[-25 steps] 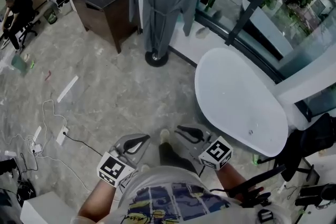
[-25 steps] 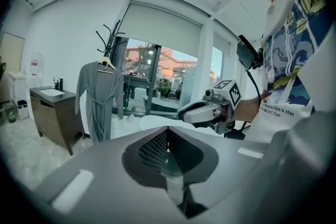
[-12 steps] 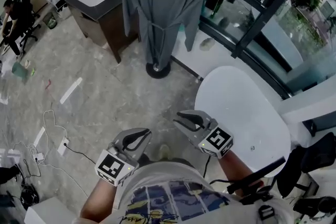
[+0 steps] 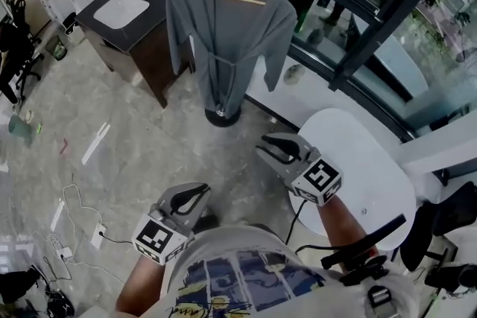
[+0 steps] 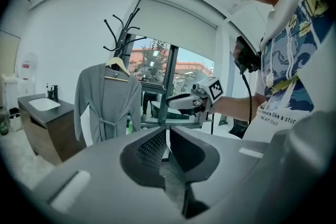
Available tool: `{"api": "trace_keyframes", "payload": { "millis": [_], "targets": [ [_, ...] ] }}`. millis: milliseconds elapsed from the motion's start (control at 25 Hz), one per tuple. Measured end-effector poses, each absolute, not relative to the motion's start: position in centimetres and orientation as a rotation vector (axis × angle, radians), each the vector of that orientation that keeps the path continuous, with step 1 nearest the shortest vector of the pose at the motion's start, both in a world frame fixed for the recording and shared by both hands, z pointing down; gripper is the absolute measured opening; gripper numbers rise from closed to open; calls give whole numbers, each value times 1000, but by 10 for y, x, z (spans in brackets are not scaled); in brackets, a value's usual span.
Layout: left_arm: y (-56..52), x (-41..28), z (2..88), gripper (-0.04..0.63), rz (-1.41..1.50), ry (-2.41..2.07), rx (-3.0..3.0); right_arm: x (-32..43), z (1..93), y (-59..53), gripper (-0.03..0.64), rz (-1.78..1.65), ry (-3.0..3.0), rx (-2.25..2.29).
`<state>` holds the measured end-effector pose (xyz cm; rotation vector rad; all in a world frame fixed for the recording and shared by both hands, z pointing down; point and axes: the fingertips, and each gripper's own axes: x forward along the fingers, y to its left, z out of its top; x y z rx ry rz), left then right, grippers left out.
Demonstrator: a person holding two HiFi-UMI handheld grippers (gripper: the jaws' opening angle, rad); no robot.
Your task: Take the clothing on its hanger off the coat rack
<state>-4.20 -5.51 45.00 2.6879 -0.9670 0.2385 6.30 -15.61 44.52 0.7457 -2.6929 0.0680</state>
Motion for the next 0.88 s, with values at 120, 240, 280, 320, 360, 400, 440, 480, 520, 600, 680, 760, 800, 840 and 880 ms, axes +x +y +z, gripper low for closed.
{"api": "trace_keyframes", "payload": {
  "millis": [120,240,280,320,360,400,440,480,520,600,680,760,800,840,880],
  "targets": [
    [-84,-63,437,25,259,-926,2747,56,431,-195,95,28,-2661,803],
    [-106,-85,440,25,272,-891,2786,52,424,-231,95,-10,-2621,856],
    [-112,-90,441,25,273,-881,2787,53,423,-242,95,-19,-2604,871],
    [-117,-96,442,25,273,-876,2778,54,422,-254,97,-28,-2586,886],
    [-124,-101,445,25,275,-878,2762,56,422,-266,98,-37,-2569,899],
    [-130,-105,446,25,274,-884,2746,58,420,-279,100,-48,-2555,909],
    [-136,-107,448,24,268,-888,2736,61,417,-292,101,-59,-2544,918],
    [-141,-107,449,23,256,-891,2734,65,413,-306,106,-71,-2535,928],
    [-145,-107,448,23,246,-895,2734,70,408,-319,107,-85,-2529,940],
    [-157,-106,442,24,240,-923,2727,80,397,-349,112,-119,-2517,969],
    [-171,-105,435,23,234,-967,2716,89,384,-382,127,-161,-2504,996],
    [-182,-99,431,24,220,-994,2705,97,370,-414,135,-198,-2498,1012],
    [-186,-95,430,23,219,-1000,2704,101,364,-429,140,-214,-2494,1014],
    [-191,-91,429,24,222,-1005,2706,106,359,-443,147,-228,-2489,1012],
    [-197,-87,429,23,223,-1012,2710,111,354,-458,157,-239,-2482,1009]
  ]
}}
